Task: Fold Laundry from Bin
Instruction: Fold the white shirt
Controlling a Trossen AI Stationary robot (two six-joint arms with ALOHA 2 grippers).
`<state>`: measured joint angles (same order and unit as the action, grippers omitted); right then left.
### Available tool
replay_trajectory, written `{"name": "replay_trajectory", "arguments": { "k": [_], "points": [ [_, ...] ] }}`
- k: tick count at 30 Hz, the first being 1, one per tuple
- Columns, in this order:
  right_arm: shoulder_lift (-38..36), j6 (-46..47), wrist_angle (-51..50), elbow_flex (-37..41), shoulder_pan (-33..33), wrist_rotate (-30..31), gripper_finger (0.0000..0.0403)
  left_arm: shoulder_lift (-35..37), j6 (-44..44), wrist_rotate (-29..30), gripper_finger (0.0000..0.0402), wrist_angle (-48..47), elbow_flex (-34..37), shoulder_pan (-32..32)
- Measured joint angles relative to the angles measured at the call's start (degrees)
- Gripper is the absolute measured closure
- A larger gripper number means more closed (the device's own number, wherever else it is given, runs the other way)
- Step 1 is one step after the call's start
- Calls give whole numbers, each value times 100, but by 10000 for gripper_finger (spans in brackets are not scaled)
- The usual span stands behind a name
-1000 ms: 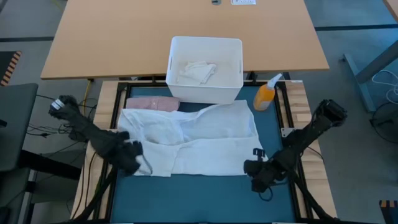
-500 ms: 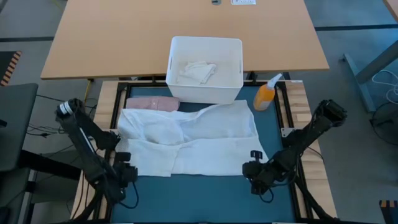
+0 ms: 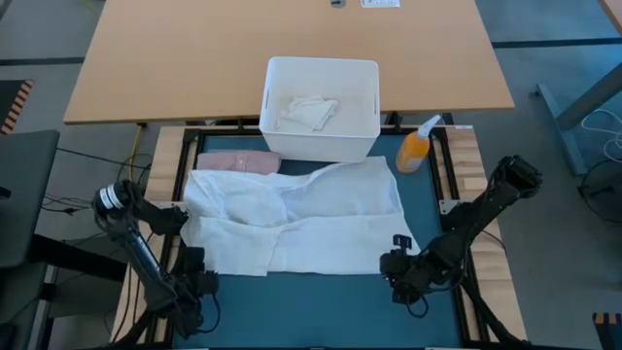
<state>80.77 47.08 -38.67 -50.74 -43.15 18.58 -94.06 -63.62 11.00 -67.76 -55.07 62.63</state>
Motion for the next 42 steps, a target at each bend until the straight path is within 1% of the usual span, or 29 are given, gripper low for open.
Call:
{"name": "replay_trajectory", "arguments": {
  "k": [5,11,16,19,22,26,30,34,36,38,40,42],
  "points": [
    [0,4,45,127,-2,158,213,-161,-152,57,254,-11,288,-44],
    [4,450,101,451,-131,84,213,-172,-250,25,234,509,734,-152],
    [2,213,714,652,-282,59,213,-156,-242,-2,237,573,896,-205],
    [29,253,830,785,-355,-54,213,-160,-242,-6,254,601,905,-226],
    [90,247,831,798,-426,-57,213,-166,-242,-35,284,622,911,-234],
    [143,198,756,816,-418,-38,214,-180,-274,-31,336,617,933,-240],
    [308,196,768,1057,-403,-38,214,-189,-327,-10,389,649,948,-246],
    [473,278,646,1197,-273,76,217,-193,-313,24,399,670,950,-252],
    [472,270,629,1204,-227,86,229,-193,-319,22,400,664,944,-254],
    [446,208,617,1206,-195,78,252,-204,-311,20,401,560,861,-254],
    [433,112,559,1211,-185,74,288,-215,-309,96,401,340,758,-255],
    [433,100,464,1211,-185,75,335,-167,-296,209,401,151,633,-262]
  ]
}}
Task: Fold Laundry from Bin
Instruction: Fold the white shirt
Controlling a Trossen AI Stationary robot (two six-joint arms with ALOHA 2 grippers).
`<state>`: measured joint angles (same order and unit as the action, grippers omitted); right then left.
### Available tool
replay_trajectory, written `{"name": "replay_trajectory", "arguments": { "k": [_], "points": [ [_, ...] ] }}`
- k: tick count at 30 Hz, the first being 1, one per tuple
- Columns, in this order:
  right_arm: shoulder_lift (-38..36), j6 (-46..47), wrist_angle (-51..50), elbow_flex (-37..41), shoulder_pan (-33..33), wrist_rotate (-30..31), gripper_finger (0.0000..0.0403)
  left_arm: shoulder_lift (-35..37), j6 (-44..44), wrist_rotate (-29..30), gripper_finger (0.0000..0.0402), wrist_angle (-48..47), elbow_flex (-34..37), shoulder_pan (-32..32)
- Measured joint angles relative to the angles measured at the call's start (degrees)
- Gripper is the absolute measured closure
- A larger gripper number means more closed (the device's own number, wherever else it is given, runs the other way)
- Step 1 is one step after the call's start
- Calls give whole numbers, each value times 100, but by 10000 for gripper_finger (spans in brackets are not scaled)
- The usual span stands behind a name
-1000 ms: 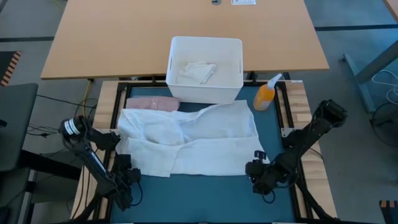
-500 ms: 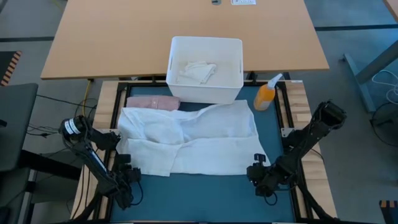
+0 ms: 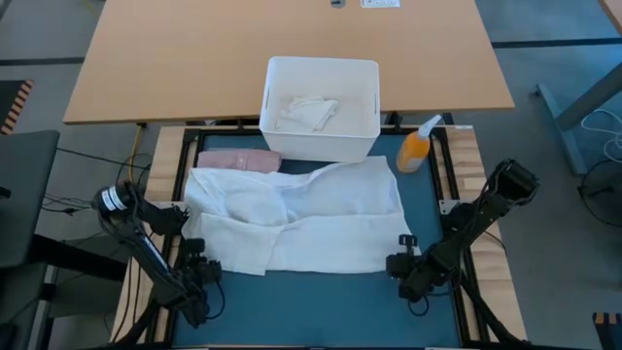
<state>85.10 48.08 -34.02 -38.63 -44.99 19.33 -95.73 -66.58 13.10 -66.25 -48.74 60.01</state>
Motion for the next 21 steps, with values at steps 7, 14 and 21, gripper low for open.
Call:
{"name": "replay_trajectory", "arguments": {
  "k": [7,14,21],
  "points": [
    [11,-42,-1027,-486,19,-230,377,583,34,194,401,-357,-353,-4],
    [2,-441,-1850,-1310,-1,-1207,391,1391,228,199,401,-150,-474,-2],
    [2,-163,-2744,-2074,-275,-1325,390,1896,452,208,401,175,-482,41]
  ]
}}
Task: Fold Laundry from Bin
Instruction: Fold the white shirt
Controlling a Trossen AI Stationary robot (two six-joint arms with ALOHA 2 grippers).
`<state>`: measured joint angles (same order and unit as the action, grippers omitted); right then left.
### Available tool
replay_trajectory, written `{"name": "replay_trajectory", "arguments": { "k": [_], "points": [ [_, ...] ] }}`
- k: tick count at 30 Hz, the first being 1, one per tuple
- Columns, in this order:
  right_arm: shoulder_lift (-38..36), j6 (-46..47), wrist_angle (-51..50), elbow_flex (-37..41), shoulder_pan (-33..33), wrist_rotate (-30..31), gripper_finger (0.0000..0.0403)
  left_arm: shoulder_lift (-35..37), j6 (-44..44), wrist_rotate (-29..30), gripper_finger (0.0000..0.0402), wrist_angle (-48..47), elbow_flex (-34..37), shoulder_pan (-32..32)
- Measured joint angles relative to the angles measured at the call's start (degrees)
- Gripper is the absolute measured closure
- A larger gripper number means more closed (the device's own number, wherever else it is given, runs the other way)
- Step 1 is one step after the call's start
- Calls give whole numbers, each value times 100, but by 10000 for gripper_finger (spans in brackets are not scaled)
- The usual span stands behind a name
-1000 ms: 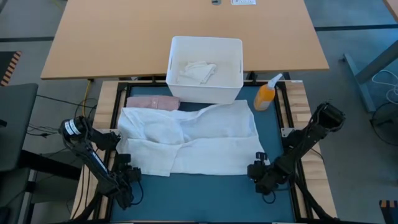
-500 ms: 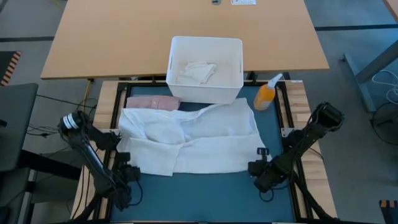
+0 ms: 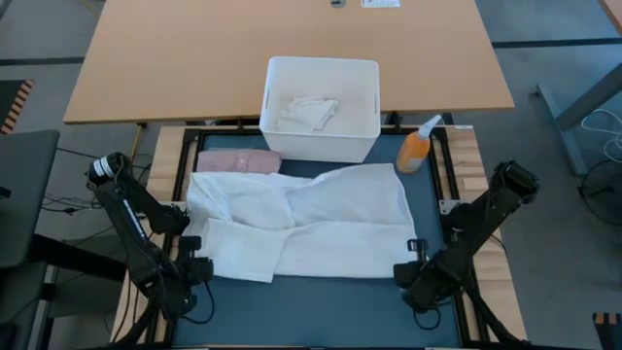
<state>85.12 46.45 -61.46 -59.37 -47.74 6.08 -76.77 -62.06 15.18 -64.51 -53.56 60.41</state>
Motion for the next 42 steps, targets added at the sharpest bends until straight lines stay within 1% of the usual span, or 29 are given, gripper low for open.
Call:
{"name": "replay_trajectory", "arguments": {
  "k": [3,8,10,13,15,18,20,22,25,28,30,35,39,42],
  "points": [
    [-2,237,-318,-238,-194,-44,390,101,49,-125,401,89,0,45],
    [-2,615,-578,-389,-507,-386,390,139,283,-310,401,506,0,148],
    [-2,766,-609,-389,-610,-499,390,139,293,-390,401,779,0,158],
    [-2,779,-401,-389,-773,-500,390,124,287,-413,401,1408,15,165],
    [-2,647,-54,-369,-856,-500,390,-16,287,-481,401,1880,20,169],
    [-2,579,462,-237,-929,-495,390,-402,288,-819,401,2422,24,169],
    [-2,698,649,-149,-959,-494,388,-729,293,-1157,401,2761,24,169],
    [6,970,631,-129,-970,-491,380,-1036,291,-1501,401,2934,22,169],
    [11,1331,452,-129,-968,-500,361,-1399,319,-1910,401,2935,-75,169],
    [11,1463,265,-129,-966,-670,343,-1520,378,-2172,401,2877,-119,169],
    [13,1461,198,-129,-970,-753,334,-1514,296,-2222,401,2706,-120,169],
    [15,1463,160,-161,-968,-807,303,-1426,28,-2086,398,2311,-122,124],
    [17,1468,126,-300,-966,-1086,268,-1423,-18,-2289,372,2312,-122,121],
    [15,1505,-111,-481,-966,-1099,244,-1423,-206,-2562,344,2297,-122,121]
  ]
}}
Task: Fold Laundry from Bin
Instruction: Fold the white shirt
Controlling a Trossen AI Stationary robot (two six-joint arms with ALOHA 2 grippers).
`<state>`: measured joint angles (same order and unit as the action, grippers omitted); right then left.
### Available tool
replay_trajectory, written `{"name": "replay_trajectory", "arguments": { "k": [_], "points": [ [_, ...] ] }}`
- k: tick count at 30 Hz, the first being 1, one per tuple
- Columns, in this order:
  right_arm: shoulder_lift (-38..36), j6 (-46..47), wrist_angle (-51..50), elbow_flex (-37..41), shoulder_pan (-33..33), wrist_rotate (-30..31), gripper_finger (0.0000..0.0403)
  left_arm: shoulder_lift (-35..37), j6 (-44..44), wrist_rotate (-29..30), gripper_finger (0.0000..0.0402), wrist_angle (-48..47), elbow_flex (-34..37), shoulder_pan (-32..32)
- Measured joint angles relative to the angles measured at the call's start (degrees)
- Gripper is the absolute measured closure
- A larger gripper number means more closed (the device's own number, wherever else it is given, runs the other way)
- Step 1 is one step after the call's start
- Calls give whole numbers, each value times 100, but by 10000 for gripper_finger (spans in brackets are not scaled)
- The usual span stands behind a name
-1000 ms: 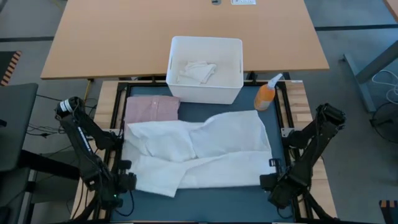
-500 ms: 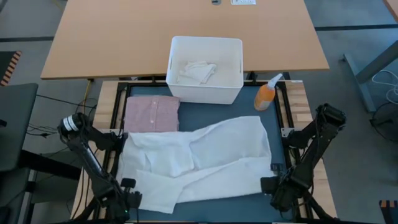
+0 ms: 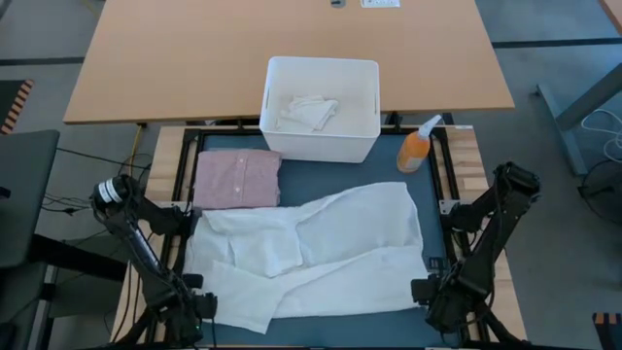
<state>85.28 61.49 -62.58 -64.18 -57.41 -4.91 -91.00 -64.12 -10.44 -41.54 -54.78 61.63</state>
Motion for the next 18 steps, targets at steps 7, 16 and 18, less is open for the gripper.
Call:
{"name": "replay_trajectory", "arguments": {
  "k": [7,16,18],
  "points": [
    [1,-47,-849,-307,44,237,222,293,-124,-950,292,3,0,-151],
    [-9,-805,-1247,-307,652,533,228,1626,1103,2847,291,-278,-7,-583],
    [-9,-1119,-1211,-307,856,809,229,1684,1397,3269,291,-381,-7,-842]
  ]
}}
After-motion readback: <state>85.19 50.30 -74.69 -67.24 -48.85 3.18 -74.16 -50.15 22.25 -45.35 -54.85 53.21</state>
